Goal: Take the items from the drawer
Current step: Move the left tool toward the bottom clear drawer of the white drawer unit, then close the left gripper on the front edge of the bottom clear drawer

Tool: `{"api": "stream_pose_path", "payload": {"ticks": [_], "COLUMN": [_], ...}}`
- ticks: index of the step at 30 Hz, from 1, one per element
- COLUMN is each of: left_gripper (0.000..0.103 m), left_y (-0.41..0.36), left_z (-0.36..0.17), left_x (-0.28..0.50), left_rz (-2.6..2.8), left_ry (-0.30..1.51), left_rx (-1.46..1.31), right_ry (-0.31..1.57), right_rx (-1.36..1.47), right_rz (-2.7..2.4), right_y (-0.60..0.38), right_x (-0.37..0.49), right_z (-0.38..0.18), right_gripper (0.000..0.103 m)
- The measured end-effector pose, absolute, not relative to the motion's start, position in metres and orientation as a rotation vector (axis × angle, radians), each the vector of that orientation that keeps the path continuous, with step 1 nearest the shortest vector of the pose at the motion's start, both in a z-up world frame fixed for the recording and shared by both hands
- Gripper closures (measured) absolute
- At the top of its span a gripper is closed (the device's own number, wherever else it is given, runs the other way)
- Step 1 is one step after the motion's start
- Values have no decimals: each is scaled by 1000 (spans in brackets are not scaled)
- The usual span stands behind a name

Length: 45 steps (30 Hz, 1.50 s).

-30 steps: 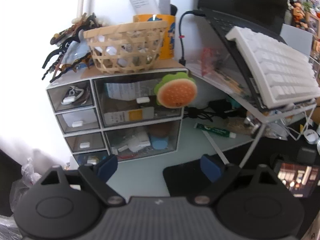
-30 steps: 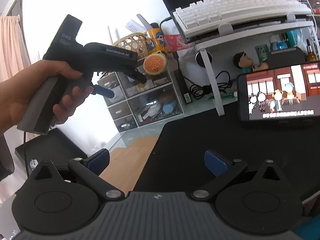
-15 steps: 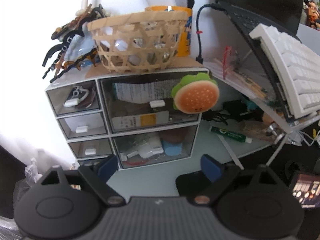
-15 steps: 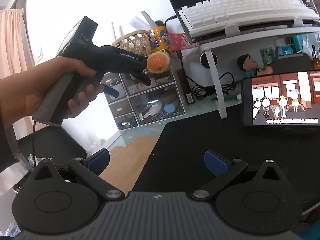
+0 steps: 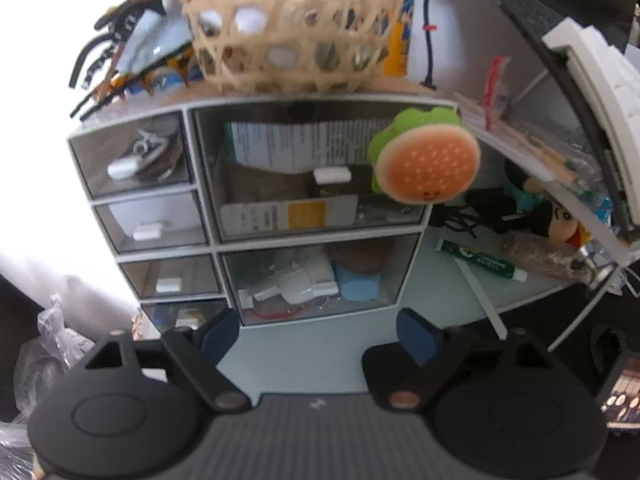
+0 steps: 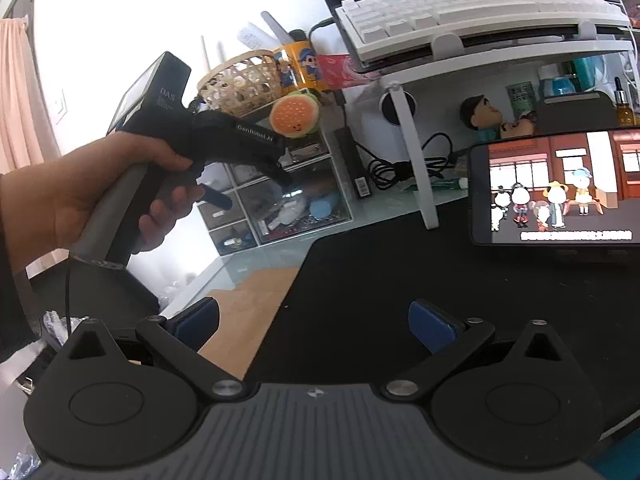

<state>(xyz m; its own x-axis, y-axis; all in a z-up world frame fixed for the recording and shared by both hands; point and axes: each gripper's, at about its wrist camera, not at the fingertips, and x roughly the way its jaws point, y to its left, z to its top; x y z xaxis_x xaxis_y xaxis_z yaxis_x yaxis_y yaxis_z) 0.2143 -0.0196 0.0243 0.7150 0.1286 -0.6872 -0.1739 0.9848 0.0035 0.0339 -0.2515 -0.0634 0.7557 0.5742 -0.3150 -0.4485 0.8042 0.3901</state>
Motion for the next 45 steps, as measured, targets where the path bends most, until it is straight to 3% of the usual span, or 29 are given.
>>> {"api": "stream_pose_path", "payload": {"ticks": [4, 6, 9, 25, 29, 36, 45], "left_gripper": [20, 30, 37, 51, 60, 60, 72], "left_y": [-17, -15, -14, -12, -11, -14, -22], "left_z": [16, 12, 8, -1, 0, -1, -1], "left_x": [222, 227, 232, 246, 248, 250, 257], "left_rz": [181, 191, 202, 242, 248, 241, 249], "left_ry": [757, 762, 764, 751, 750, 753, 757], "left_rx": [-78, -96, -115, -175, -187, -197, -178], "right_ry": [445, 450, 454, 466, 463, 468, 471], "right_rx": [309, 319, 330, 352, 358, 355, 343], "right_rz": [556, 560, 560, 559, 557, 561, 571], "right_y": [-256, -258, -260, -263, -264, -264, -262], "right_x": [36, 37, 39, 44, 43, 41, 41], "right_z": [-64, -64, -66, -68, -67, -68, -67], "right_gripper": [0, 0, 0, 0, 0, 0, 0]}}
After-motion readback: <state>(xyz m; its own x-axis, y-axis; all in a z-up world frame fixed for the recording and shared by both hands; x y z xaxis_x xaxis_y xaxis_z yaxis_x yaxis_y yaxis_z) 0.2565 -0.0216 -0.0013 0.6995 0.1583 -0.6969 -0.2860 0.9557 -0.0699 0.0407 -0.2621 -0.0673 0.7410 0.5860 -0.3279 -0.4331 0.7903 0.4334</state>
